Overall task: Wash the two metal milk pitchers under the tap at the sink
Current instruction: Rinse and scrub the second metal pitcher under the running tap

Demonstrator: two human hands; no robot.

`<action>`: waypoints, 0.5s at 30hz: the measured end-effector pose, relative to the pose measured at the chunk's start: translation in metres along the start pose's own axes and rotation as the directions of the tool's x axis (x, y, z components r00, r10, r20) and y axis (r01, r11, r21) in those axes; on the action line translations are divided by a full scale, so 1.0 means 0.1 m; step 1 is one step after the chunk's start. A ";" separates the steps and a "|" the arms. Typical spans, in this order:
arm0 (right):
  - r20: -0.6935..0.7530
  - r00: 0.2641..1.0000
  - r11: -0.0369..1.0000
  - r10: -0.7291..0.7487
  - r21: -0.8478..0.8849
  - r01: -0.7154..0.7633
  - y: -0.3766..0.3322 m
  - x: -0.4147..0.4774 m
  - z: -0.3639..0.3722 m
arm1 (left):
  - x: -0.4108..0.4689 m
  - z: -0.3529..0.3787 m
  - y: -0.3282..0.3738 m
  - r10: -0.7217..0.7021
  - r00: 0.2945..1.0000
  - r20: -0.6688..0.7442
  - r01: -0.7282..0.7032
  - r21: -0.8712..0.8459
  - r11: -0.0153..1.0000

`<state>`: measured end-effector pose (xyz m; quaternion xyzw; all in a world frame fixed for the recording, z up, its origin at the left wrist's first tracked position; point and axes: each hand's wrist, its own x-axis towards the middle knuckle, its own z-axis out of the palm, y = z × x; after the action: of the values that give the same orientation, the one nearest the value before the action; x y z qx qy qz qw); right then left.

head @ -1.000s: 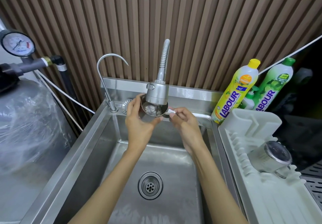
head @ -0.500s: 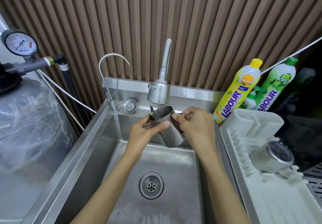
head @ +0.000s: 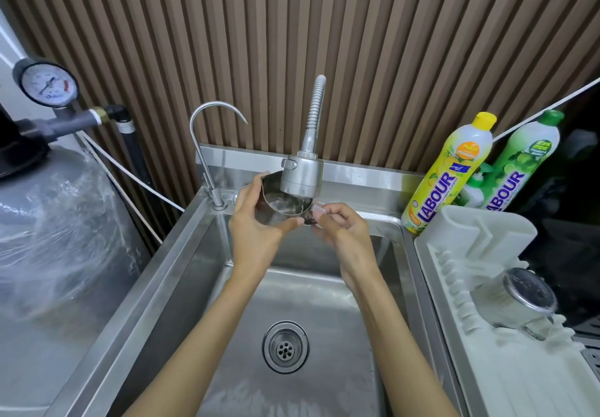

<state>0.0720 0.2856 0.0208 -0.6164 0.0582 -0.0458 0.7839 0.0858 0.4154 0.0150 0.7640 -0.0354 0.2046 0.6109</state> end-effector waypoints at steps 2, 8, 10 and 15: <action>-0.003 0.999 0.999 0.047 0.010 -0.047 0.01 -0.03 0.00 | -0.03 -0.05 0.04 0.009 0.999 -0.037 -0.005 0.105 0.994; -0.099 0.991 0.982 0.095 -0.152 -0.109 -0.08 -0.16 -0.06 | -0.16 -0.05 0.10 -0.093 0.995 -0.038 0.099 0.223 0.970; -0.163 0.985 0.949 0.063 -0.296 -0.110 -0.17 -0.16 -0.09 | -0.18 -0.04 0.11 -0.165 0.986 0.025 0.157 0.195 0.968; -0.185 0.958 0.673 -0.219 -0.740 0.011 -0.41 -0.23 -0.08 | -0.20 0.00 0.07 -0.346 0.904 0.250 0.378 -0.093 0.921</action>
<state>0.0479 0.2713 0.0593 -0.8689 0.1337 -0.1482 0.4529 0.0655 0.4093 0.0146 0.7311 0.0230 -0.0048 0.6819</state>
